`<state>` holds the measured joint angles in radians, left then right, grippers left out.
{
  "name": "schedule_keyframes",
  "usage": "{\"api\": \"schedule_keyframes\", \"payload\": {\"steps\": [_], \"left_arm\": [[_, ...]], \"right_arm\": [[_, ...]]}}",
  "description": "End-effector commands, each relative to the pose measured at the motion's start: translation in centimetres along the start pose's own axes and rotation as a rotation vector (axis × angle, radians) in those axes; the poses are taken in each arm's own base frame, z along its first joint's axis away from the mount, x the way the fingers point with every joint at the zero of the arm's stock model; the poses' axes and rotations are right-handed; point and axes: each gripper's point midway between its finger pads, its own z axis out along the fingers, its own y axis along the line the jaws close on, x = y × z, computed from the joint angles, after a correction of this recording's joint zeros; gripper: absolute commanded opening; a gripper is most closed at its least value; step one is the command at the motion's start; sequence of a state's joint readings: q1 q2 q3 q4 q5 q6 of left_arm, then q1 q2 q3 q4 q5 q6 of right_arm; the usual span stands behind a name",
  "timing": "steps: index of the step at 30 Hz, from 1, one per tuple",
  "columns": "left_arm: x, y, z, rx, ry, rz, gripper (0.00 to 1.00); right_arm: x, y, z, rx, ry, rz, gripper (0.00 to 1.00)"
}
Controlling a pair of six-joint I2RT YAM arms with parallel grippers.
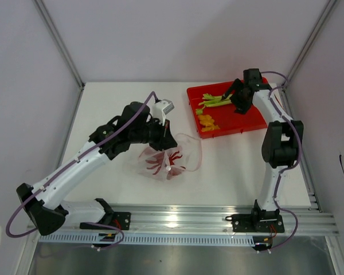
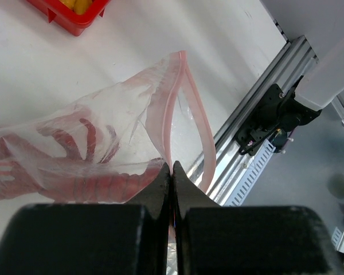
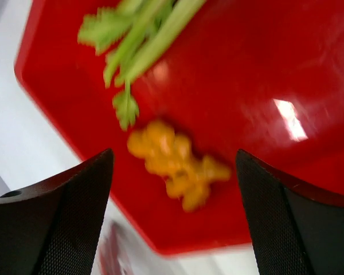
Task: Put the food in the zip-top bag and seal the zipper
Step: Adjust the zipper food storage bag at the center of the board, then pick up the fake vegetable from the bin.
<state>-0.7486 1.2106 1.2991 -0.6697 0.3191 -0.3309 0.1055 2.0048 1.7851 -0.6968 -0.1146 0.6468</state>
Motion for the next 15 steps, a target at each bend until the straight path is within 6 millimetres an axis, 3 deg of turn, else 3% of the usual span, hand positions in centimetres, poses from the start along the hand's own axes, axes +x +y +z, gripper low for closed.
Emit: {"api": "schedule_keyframes", "payload": {"steps": [1, 4, 5, 7, 8, 10, 12, 15], "left_arm": [[-1.6, -0.5, 0.0, 0.044, -0.062, 0.033, 0.00], [-1.4, -0.4, 0.5, 0.054, -0.057, 0.029, 0.01], [-1.4, -0.3, 0.6, 0.052, -0.053, 0.029, 0.01], [-1.1, 0.0, 1.1, 0.052, -0.036, 0.038, 0.01], [-1.0, 0.1, 1.2, 0.050, -0.029, 0.043, 0.01], [-0.8, 0.5, 1.3, 0.042, -0.024, 0.055, 0.00], [-0.8, 0.6, 1.4, 0.041, -0.024, 0.062, 0.01], [-0.7, 0.7, 1.5, 0.050, -0.026, 0.069, 0.00]], "right_arm": [[-4.2, 2.3, 4.2, -0.101, -0.119, 0.204, 0.87], [-5.8, 2.3, 7.3, -0.099, -0.194, 0.283, 0.88], [-5.3, 1.2, 9.6, -0.071, -0.183, 0.311, 0.87], [-6.5, 1.8, 10.9, -0.101, -0.218, 0.351, 0.87], [-6.2, 0.9, 12.8, -0.076, -0.217, 0.360, 0.87], [-7.3, 1.7, 13.4, -0.091, -0.245, 0.355, 0.88], [-7.5, 0.8, 14.9, -0.038, -0.279, 0.355, 0.89], [-8.5, 1.0, 15.4, -0.033, -0.325, 0.362, 0.90]]}}
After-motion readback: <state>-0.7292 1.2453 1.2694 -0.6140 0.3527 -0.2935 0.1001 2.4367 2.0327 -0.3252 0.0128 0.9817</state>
